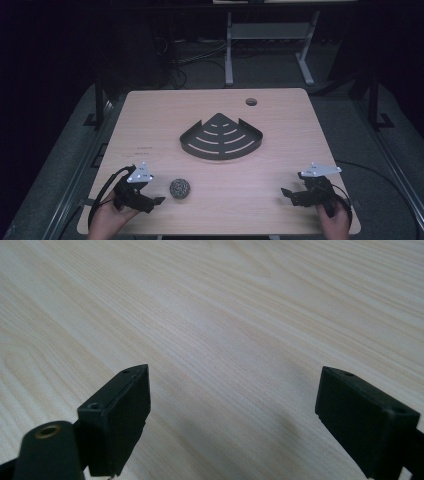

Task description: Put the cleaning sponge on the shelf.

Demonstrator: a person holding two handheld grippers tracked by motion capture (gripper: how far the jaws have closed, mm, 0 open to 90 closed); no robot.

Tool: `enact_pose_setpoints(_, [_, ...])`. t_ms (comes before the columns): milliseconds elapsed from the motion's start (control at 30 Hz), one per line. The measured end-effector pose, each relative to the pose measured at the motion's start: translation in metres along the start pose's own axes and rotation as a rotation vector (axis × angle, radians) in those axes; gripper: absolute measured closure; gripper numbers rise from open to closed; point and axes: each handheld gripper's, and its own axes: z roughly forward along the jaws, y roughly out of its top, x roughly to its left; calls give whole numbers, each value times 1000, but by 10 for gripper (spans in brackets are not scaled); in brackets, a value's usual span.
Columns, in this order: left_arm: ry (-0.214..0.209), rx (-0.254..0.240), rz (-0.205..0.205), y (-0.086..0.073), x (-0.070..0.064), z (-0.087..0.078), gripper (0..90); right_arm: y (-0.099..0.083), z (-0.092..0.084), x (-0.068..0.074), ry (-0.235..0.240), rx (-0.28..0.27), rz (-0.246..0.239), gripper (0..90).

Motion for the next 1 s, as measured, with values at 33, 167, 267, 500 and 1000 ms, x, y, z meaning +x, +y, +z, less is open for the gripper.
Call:
enact_pose_setpoints(33, [0,-2,3,2,-1,1,171,0,0,0,0,1,0,140])
enact_pose_setpoints(167, [-6,7,13,8,-3,7,173,0,0,1,4,3,-1,140])
enact_pose_setpoints(267, [-14,15,23,14,-6,13,173,0,0,1,6,1,1,140])
enact_pose_setpoints(500, [-32,26,35,24,-10,23,173,0,1,2,10,4,-8,140])
enact_pose_setpoints(1000, [-44,80,51,35,-13,44,190,2,3,5,31,6,-15,140])
